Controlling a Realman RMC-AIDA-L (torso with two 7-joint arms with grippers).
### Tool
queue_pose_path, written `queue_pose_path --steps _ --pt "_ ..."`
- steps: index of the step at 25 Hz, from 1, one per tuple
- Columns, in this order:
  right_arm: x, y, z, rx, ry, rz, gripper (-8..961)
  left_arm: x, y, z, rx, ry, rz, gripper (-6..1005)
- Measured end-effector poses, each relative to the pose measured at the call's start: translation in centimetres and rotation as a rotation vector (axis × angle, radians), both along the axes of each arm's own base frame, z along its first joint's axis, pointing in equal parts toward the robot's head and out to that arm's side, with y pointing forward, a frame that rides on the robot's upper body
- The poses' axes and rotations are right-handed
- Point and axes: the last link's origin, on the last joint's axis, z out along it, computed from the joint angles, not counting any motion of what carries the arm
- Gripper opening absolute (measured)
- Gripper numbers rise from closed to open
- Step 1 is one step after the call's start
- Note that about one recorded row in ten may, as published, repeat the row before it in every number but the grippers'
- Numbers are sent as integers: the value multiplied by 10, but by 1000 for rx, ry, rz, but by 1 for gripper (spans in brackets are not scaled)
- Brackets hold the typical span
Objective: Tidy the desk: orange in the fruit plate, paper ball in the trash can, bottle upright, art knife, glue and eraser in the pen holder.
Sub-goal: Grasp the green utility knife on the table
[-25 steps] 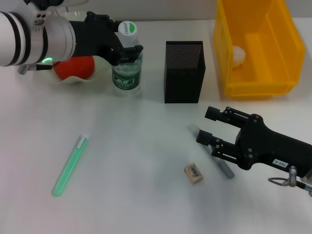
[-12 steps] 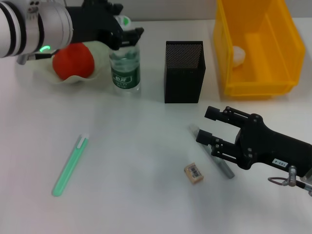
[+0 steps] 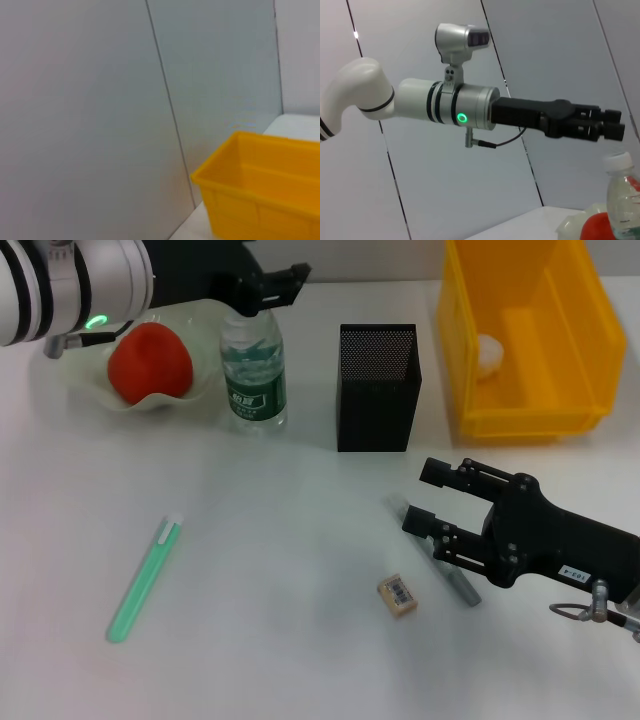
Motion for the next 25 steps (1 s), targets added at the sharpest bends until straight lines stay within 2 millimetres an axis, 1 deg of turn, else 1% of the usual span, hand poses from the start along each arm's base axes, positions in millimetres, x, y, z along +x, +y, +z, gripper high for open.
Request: queue_pose_path --steps 1,2,4,5,6,8,11,14,16,19,20,22,23,24,25 --pt "0 0 0 0 0 0 650 0 0 0 0 0 0 662" --pt "0 0 0 0 0 0 649 6 -3 1 -17 -65 -7 661" --pt "0 0 0 0 0 0 649 9 -5 1 -30 -100 -19 661" --pt "0 0 0 0 0 -1 649 14 -11 1 -54 -163 -55 661" --pt "0 0 0 0 0 -1 649 14 -11 1 -54 -163 -55 660" --pt "1 -1 0 0 0 -2 649 17 -18 3 -81 -241 -95 660" --pt "1 -1 0 0 2 -1 649 14 -27 7 -138 -345 -148 659" --pt "1 -2 1 0 3 -1 649 3 -31 16 -196 -467 -163 659" --pt "1 -2 1 0 3 -1 649 -4 -31 20 -216 -518 -154 658" --pt "1 -2 1 0 3 0 649 -21 -31 23 -255 -590 -138 658" --pt "0 -2 0 -2 3 3 649 -32 -35 23 -296 -622 -155 657" --pt "0 -1 0 -4 3 5 648 -32 -35 23 -296 -622 -155 657" --pt "-1 -1 0 -4 3 6 648 -41 -44 19 -354 -634 -205 657" --pt "-1 -1 0 -4 3 7 648 -43 -47 18 -369 -634 -220 657" --pt "-1 -1 0 -3 4 6 648 -47 -55 14 -413 -636 -251 656"
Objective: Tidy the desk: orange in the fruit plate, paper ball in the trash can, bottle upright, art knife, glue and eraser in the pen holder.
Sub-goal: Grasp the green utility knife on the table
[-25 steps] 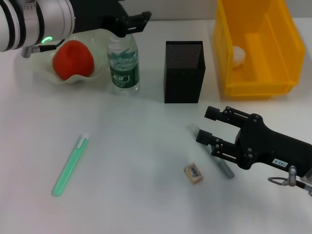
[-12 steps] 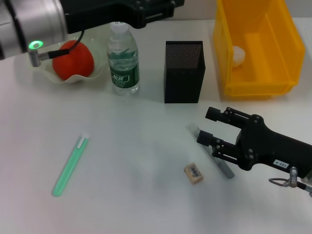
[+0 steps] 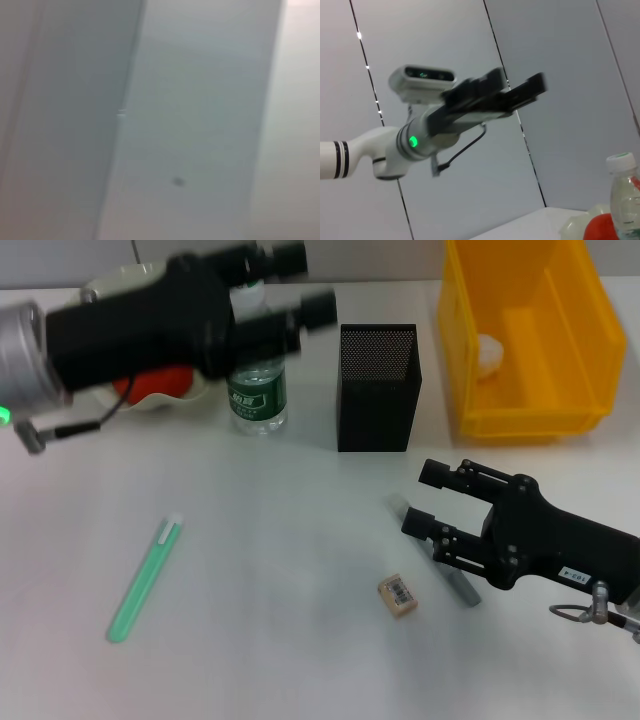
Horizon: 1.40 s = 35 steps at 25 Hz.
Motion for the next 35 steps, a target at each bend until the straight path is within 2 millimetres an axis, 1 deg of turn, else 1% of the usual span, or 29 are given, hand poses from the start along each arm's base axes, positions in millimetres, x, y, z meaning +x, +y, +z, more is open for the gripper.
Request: queue_pose_path --steps 1,3,6,9,10,11,15,17,19,20,22,24,29,30,31,33,35 --pt "0 0 0 0 0 0 648 0 0 0 0 0 0 656" --pt "0 0 0 2 2 -2 648 -6 -9 -5 -43 -9 -22 656" --pt "1 -1 1 2 4 -2 648 -13 -16 -10 -87 -8 -22 655" --pt "4 -1 7 -5 3 -13 648 -23 -23 -14 -100 14 -7 654" --pt "9 2 19 -23 -4 -32 648 -27 -26 -15 -98 20 -2 654" --pt "9 2 19 -23 -4 -32 648 -31 -28 -17 -92 27 2 654" --pt "14 6 57 -76 -20 -58 648 -49 -40 -19 -60 50 22 653" --pt "13 6 75 -87 -29 -49 647 -52 -41 -19 -59 53 29 653" --pt "11 3 85 -81 -27 -34 647 -58 -44 -19 -61 68 44 652" --pt "11 2 86 -77 -20 -30 647 -60 -46 -20 -65 76 50 652" --pt "11 -1 85 -65 -9 -20 647 -66 -48 -21 -72 98 65 652" --pt "11 -3 78 -45 -6 0 647 -71 -50 -22 -79 118 82 652" --pt "6 -13 52 -34 -34 97 647 -77 -55 -25 -110 150 86 651" --pt "6 -16 41 -53 -41 115 647 -76 -58 -22 -129 147 75 651" --pt "6 -16 41 -53 -41 115 647 -76 -58 -22 -129 147 75 651" --pt "7 -18 32 -56 -48 112 647 -75 -58 -17 -142 141 76 651" --pt "11 -22 20 -20 -75 115 647 -76 -52 -6 -144 115 126 651"
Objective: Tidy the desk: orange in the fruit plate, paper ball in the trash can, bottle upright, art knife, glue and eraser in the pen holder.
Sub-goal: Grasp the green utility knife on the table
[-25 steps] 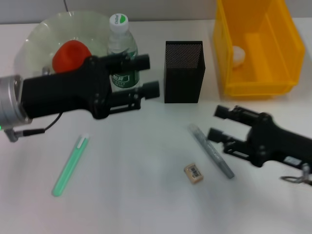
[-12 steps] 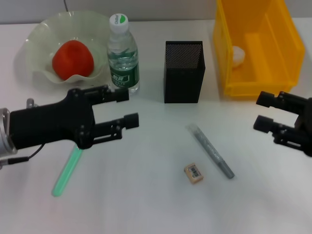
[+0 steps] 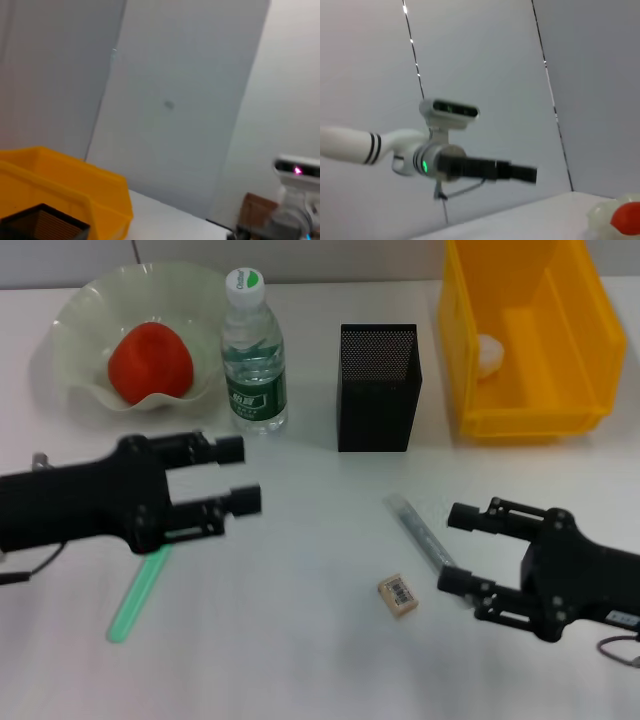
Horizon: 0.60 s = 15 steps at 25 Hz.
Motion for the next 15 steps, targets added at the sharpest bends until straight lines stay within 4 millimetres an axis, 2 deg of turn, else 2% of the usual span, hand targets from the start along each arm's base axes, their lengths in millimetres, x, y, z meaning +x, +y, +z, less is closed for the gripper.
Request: queue_pose_path --steps 8,9,10,12,15 --pt "2 -2 -14 13 -10 -17 647 5 3 1 -35 47 -1 650" --pt "2 -1 -14 13 -13 -21 647 9 4 0 -59 83 -2 650" --pt "2 -1 -15 13 -14 -25 647 24 11 1 -131 197 32 650" --pt "2 1 -17 15 -14 -35 647 31 14 1 -157 231 52 650" --pt "4 3 -19 23 -25 -51 647 52 21 -3 -220 383 108 650"
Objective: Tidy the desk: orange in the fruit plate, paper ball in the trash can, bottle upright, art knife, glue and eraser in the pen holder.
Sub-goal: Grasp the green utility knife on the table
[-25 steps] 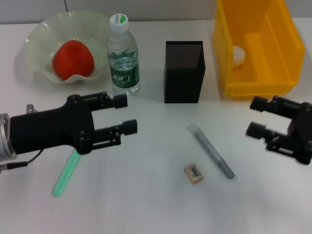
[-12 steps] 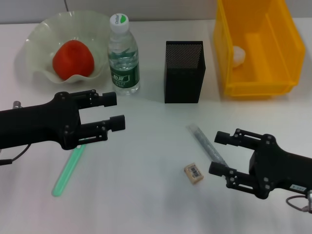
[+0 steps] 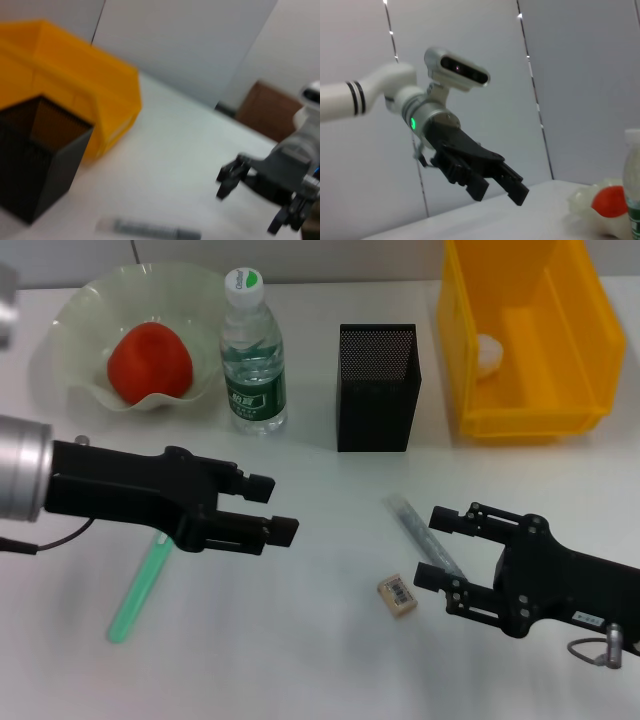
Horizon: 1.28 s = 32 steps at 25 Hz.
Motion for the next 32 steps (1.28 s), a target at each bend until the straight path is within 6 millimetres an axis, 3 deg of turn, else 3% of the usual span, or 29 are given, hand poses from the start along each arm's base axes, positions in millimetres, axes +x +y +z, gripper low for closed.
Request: queue_pose_path --steps 9,16,21,23,26,32 --pt "-1 3 -5 31 -15 13 647 35 17 -8 22 321 128 649" --pt "0 -1 -4 29 -3 13 647 40 23 -12 34 352 146 649" --pt "5 -2 6 74 15 -15 648 48 23 -13 50 260 61 648" --pt "7 -1 13 102 23 -19 648 50 22 -11 74 149 5 648" --pt "10 -1 19 131 32 -34 648 39 23 -3 108 -11 15 648" --pt "21 -3 31 195 38 -90 648 23 25 8 120 -53 83 648"
